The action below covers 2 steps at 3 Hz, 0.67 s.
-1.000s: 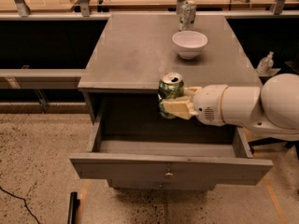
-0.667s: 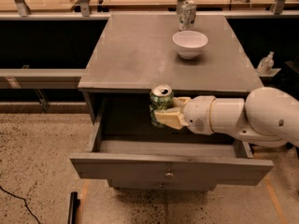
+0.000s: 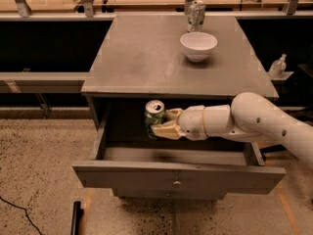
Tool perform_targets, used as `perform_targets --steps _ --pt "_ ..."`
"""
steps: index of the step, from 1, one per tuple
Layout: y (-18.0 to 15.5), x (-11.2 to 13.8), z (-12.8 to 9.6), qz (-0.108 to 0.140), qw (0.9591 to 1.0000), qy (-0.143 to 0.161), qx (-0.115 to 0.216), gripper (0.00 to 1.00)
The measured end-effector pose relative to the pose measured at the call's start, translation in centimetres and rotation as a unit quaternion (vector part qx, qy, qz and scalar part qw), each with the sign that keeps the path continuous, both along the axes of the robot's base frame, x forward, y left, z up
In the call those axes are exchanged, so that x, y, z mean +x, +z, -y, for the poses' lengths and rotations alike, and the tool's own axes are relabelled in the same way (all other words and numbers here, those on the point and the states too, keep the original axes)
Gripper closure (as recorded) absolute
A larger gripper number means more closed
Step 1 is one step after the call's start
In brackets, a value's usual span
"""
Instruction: Place green can into top drawer
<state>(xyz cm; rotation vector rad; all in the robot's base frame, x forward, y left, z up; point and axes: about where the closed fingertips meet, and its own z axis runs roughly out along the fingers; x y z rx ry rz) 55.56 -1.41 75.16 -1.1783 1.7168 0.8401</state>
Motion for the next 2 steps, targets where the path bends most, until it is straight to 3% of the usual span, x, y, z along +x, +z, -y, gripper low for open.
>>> perform_targets --steps 2 --pt "-4.1 2.2 -1.9 0.015 0.995 0.099 0.006 0.36"
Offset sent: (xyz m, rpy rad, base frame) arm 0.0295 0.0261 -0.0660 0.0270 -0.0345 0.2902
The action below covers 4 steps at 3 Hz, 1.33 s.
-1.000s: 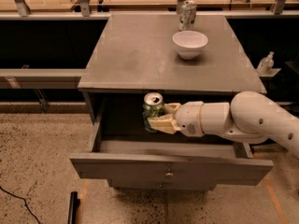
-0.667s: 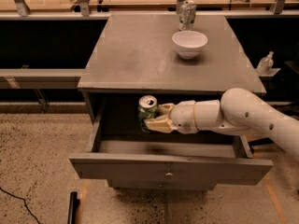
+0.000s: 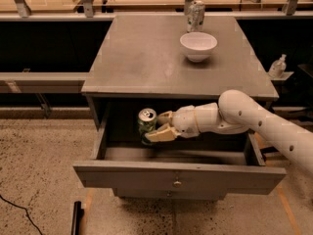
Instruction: Place green can into top drawer
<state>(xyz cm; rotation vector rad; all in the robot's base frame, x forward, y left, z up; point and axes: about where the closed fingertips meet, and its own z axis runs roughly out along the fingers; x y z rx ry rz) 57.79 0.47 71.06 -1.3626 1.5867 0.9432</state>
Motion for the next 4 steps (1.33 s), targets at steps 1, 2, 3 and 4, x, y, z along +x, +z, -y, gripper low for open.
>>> perform_targets --steps 1,2,3,4 --pt "-1.0 -0.5 0.1 -0.003 1.0 -0.002 -0.004 0.14" --pt "-1.9 -0.7 0.7 0.001 0.999 -0.034 -0.028 0.0" --pt "-0.3 -0.6 2.4 0.003 0.9947 -0.097 -0.035 0.13" --pt "3.2 -0.6 5.7 0.007 0.984 -0.173 -0.041 0.36"
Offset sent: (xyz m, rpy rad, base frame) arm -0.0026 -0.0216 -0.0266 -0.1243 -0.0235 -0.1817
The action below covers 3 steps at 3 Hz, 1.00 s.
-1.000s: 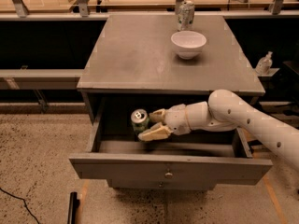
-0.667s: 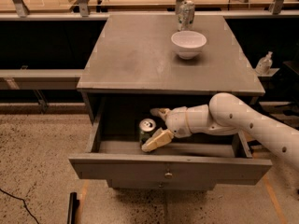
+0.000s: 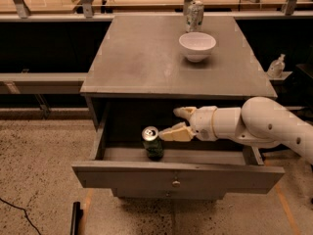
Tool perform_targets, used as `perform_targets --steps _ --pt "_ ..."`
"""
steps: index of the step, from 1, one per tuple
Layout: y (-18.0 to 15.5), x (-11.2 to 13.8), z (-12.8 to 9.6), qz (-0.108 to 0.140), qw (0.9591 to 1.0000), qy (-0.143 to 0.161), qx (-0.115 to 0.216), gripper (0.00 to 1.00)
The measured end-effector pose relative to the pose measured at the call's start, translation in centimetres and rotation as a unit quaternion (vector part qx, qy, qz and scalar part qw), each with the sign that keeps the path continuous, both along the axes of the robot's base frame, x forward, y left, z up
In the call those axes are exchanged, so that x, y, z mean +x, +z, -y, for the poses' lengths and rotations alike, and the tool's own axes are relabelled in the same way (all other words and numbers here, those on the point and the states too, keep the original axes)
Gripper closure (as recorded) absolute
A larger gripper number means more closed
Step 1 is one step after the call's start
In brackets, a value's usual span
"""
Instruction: Place green can into top drawer
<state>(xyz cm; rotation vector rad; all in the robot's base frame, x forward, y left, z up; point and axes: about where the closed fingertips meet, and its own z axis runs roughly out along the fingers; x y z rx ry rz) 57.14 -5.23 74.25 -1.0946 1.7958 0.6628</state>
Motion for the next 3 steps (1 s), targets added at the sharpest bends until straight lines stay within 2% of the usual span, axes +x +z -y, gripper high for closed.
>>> perform_targets --steps 1,2,3 --pt "4.7 -0.8 2.5 0.016 0.9988 -0.046 0.004 0.59" --pt "11.7 0.6 3.7 0.066 0.9935 -0.086 0.036 0.83" --pt "12.4 0.7 3.6 0.071 0.9929 -0.087 0.039 0.83"
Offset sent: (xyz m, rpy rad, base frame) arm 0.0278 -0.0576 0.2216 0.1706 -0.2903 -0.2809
